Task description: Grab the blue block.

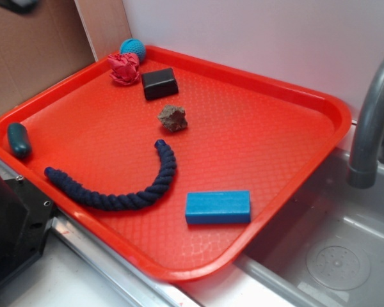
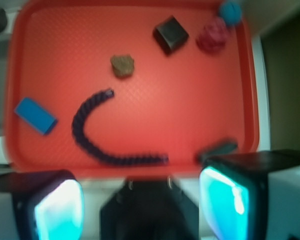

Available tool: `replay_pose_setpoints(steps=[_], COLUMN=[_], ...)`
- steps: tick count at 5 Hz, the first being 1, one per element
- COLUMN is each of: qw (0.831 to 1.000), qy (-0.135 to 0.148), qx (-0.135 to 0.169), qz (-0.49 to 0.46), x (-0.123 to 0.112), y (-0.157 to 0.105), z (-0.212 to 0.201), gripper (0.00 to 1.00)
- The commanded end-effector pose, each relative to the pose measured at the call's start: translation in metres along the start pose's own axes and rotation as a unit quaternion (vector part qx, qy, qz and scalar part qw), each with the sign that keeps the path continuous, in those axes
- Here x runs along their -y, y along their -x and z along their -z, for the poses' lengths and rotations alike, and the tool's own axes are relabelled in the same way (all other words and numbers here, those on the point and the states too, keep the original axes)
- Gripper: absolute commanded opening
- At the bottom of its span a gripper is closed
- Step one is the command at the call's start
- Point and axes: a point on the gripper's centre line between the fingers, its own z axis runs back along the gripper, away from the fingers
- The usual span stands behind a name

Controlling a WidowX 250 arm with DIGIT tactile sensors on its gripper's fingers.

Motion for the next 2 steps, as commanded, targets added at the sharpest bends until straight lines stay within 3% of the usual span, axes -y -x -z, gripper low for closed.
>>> replay_pose_setpoints(steps=[1, 2], qw=[0.970, 0.966], qy=[0.045, 0.045], qx=[0.065, 0.079], qz=[0.230, 0.240], x=[0.097, 0.100], y=[-0.022, -0.030], z=[0.052, 0.076], gripper=[1.00, 1.00])
